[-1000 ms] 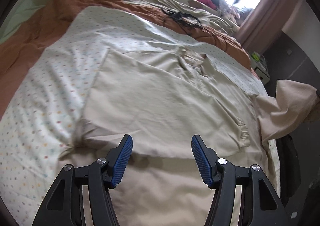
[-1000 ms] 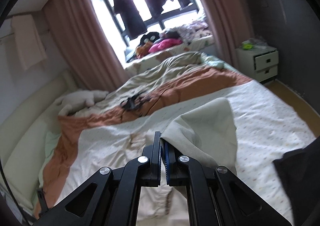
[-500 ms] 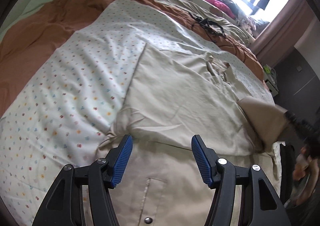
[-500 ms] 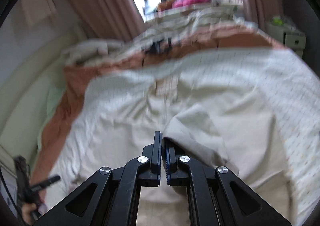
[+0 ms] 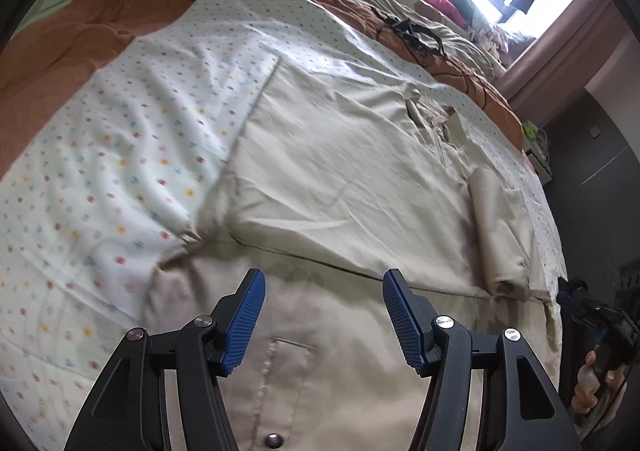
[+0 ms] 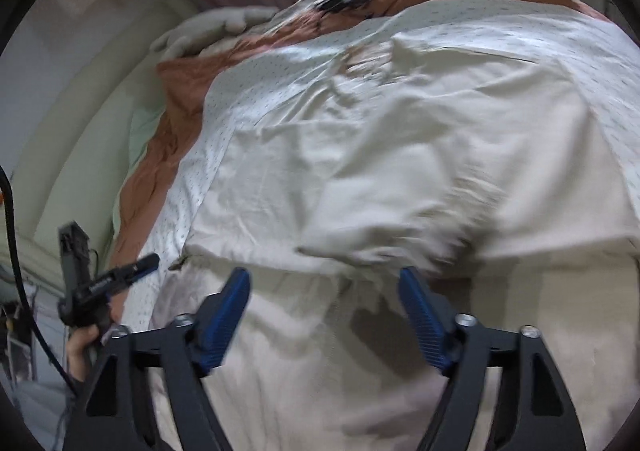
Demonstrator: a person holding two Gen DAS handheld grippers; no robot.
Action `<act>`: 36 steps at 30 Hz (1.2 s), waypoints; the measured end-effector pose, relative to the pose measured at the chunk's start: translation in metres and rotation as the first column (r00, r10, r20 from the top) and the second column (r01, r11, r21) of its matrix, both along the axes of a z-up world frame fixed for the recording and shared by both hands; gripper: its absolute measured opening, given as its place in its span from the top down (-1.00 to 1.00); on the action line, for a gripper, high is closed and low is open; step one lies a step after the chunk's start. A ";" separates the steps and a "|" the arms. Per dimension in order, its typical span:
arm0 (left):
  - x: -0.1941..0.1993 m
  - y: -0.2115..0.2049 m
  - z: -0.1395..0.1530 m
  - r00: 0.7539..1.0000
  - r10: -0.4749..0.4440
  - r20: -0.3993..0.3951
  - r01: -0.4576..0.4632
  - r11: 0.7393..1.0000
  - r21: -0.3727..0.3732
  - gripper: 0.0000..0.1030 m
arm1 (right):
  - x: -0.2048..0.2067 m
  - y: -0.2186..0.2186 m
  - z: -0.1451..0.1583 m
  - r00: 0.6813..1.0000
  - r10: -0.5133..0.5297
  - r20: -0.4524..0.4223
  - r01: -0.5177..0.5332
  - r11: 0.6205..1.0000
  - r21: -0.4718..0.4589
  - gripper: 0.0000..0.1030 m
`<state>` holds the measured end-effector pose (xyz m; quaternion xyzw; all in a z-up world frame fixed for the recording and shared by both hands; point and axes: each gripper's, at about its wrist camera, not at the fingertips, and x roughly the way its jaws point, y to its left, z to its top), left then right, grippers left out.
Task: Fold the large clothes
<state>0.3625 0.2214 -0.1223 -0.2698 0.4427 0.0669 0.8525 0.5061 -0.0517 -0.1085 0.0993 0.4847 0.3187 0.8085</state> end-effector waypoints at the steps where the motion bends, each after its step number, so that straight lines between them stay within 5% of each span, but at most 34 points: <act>1: 0.002 -0.003 -0.004 1.000 -0.005 -0.001 0.005 1.000 -0.007 -0.22 | -0.001 -0.010 0.000 1.000 -0.021 0.002 0.021 1.000 0.008 -0.65; 5: 0.008 -0.015 -0.014 1.000 -0.022 -0.006 0.022 0.999 -0.025 -0.22 | 0.011 -0.038 -0.017 0.994 -0.110 -0.024 0.109 0.993 -0.046 -0.65; 8: 0.008 -0.018 -0.019 0.999 -0.044 -0.015 0.044 0.999 -0.019 -0.22 | 0.021 -0.045 -0.028 0.987 -0.141 -0.070 0.142 0.990 -0.001 -0.65; 17: -0.012 0.016 -0.030 0.999 0.002 -0.048 -0.002 1.000 0.002 -0.22 | 0.051 0.007 -0.062 0.978 -0.142 -0.153 0.145 0.989 0.009 -0.44; 19: -0.017 0.028 -0.032 0.999 0.021 -0.049 -0.021 1.000 -0.003 -0.22 | 0.059 0.015 -0.074 0.968 -0.167 -0.188 0.167 0.986 -0.017 -0.18; 21: -0.022 0.037 -0.033 0.998 0.039 -0.049 -0.039 0.999 -0.011 -0.22 | 0.064 0.025 -0.083 0.956 -0.188 -0.223 0.184 0.982 -0.039 0.59; 22: -0.025 0.041 -0.033 0.998 0.046 -0.048 -0.046 0.999 -0.013 -0.22 | 0.064 0.028 -0.084 0.954 -0.194 -0.230 0.189 0.981 -0.044 0.70; 27: -0.035 0.057 -0.034 0.997 0.065 -0.044 -0.066 0.998 -0.022 -0.22 | 0.054 0.070 -0.047 0.989 -0.098 -0.110 0.098 0.995 -0.002 0.84; 36: -0.059 0.087 -0.025 0.993 0.110 -0.040 -0.110 0.994 -0.009 -0.22 | 0.046 0.170 -0.009 0.999 0.045 -0.005 -0.045 0.999 -0.025 0.85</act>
